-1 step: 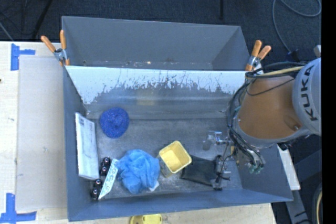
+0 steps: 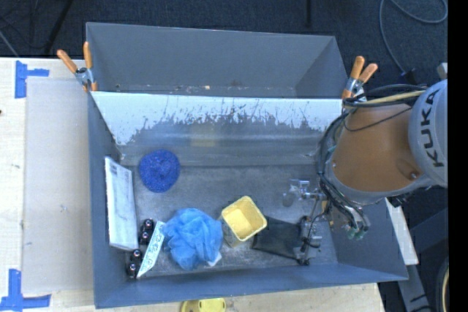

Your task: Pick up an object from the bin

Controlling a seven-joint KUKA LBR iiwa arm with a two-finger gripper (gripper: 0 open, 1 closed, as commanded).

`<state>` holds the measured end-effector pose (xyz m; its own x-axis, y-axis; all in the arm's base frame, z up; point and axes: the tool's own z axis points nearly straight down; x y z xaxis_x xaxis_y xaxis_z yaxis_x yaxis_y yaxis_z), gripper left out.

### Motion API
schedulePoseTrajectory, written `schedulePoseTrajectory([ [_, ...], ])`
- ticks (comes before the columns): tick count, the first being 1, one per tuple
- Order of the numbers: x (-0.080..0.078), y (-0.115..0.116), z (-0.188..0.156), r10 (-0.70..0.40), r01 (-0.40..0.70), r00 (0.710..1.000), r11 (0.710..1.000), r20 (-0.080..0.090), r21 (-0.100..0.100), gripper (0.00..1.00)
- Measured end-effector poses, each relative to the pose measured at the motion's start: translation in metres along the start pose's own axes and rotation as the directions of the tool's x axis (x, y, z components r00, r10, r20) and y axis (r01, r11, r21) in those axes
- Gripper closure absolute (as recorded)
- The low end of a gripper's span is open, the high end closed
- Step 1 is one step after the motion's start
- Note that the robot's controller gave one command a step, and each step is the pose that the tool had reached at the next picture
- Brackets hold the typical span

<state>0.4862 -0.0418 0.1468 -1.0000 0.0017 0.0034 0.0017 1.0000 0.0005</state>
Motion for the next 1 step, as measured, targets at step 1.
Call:
schedulePoseTrajectory([
  [1, 0.0092, -0.0111, 0.0637, 0.104, -0.104, 0.995, 0.995, 0.004, -0.001, 0.00],
])
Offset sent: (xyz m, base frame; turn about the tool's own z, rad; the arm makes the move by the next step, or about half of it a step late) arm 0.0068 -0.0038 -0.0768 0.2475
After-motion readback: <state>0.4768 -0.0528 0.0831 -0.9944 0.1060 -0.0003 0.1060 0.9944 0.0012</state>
